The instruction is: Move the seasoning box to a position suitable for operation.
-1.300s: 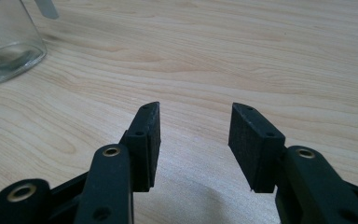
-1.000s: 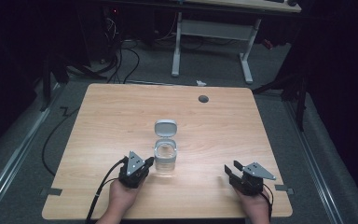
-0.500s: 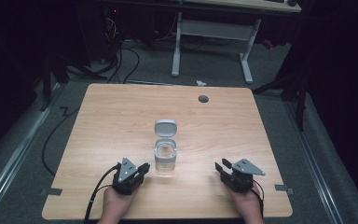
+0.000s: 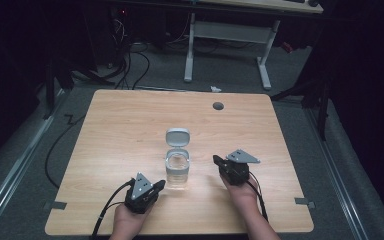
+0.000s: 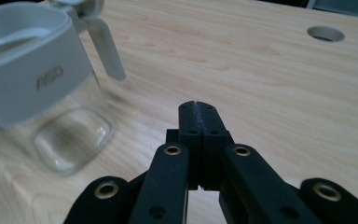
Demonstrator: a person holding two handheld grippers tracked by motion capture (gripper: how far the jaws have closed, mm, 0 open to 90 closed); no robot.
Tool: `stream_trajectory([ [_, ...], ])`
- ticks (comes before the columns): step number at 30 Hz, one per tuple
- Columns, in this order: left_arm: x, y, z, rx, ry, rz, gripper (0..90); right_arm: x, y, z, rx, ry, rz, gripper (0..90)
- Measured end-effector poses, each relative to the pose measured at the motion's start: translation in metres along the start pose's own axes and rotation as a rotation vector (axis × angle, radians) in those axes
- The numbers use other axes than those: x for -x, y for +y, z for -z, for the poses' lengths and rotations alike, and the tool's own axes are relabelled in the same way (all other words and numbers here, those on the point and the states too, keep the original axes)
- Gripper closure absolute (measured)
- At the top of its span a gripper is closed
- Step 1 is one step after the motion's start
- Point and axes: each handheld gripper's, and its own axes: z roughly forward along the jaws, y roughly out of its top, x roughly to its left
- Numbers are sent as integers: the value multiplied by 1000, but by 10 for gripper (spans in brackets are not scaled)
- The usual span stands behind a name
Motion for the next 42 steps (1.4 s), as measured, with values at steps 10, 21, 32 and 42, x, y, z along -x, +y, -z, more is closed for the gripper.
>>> stream_trajectory([
  [10,11,-9,-15,-30,-31,-8,900,-10,35,-32,8,9,48,900],
  [21,7,-7,-25,-22,-15,-8,900,-15,63,-49,46,23,58,897],
  [32,7,-10,-27,-13,-6,-20,900,-15,76,-49,72,37,53,896],
  [42,5,-10,-27,-17,-20,-12,900,-17,90,-54,96,52,45,896],
])
